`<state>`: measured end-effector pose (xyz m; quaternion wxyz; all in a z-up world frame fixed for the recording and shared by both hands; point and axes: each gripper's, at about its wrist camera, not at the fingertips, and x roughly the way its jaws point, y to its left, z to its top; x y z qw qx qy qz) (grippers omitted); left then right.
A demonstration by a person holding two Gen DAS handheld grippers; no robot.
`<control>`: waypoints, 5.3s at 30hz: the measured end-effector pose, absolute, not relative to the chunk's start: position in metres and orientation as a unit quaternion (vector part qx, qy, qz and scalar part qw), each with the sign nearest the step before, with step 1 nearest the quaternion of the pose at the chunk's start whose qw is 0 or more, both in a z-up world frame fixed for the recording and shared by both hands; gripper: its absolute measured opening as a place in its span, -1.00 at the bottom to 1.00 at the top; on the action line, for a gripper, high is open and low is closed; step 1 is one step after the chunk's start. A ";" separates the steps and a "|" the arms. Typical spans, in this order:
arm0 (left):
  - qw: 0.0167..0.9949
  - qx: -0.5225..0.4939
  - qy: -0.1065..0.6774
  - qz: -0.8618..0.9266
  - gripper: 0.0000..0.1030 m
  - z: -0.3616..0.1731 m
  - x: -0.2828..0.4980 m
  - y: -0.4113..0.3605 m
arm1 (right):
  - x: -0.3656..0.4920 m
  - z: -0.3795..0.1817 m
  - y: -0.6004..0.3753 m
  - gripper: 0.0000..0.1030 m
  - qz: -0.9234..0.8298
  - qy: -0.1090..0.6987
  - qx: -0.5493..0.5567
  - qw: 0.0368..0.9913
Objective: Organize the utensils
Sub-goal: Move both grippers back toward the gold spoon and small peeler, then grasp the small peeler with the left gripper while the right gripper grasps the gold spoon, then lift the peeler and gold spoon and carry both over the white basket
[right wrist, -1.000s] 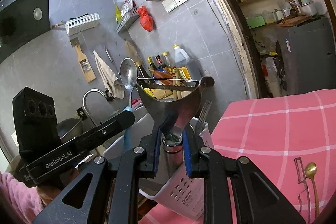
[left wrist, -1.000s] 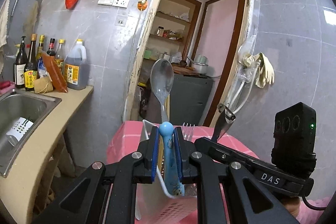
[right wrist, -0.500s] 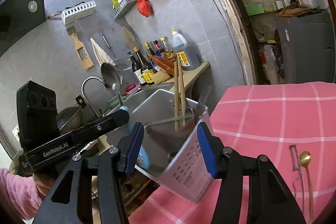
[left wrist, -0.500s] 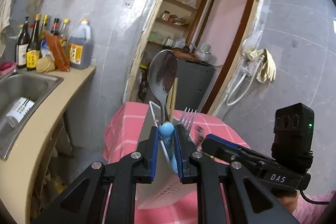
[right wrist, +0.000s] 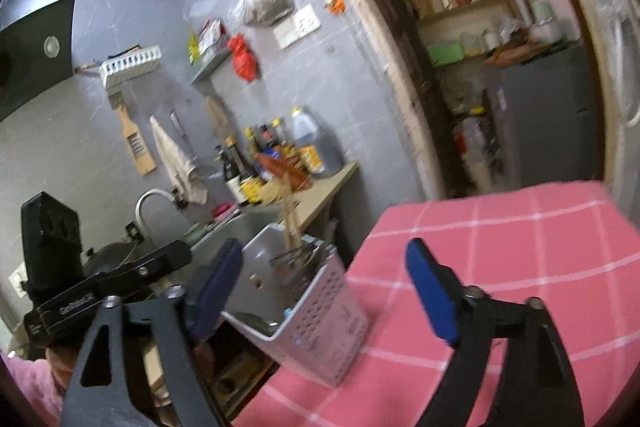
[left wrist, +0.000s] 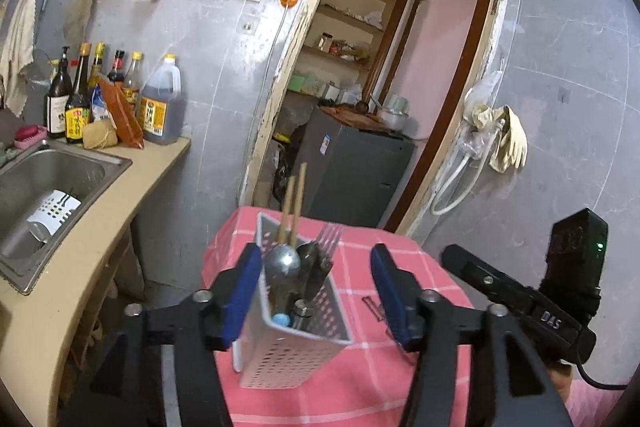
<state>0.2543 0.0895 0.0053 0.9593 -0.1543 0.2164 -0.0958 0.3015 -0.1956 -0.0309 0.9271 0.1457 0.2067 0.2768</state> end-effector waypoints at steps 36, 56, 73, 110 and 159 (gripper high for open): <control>0.968 -0.096 0.227 -0.047 0.99 -0.054 0.281 -0.080 | 0.321 -0.069 -0.356 0.98 0.146 0.241 0.062 0.957; 0.932 -0.129 0.336 -0.046 0.99 -0.131 0.344 -0.090 | 0.361 -0.142 -0.350 0.93 0.181 0.323 0.059 0.927; 0.878 -0.177 0.430 -0.112 -0.06 -0.171 0.375 -0.090 | 0.368 -0.167 -0.317 -0.14 0.238 0.395 0.011 0.887; 0.838 -0.135 0.509 -0.144 -0.78 -0.169 0.404 -0.107 | 0.362 -0.171 -0.279 -0.64 0.239 0.455 -0.101 0.852; 0.737 -0.211 0.625 -0.147 -0.84 -0.176 0.399 -0.095 | 0.420 -0.193 -0.268 -0.82 0.290 0.585 -0.042 0.756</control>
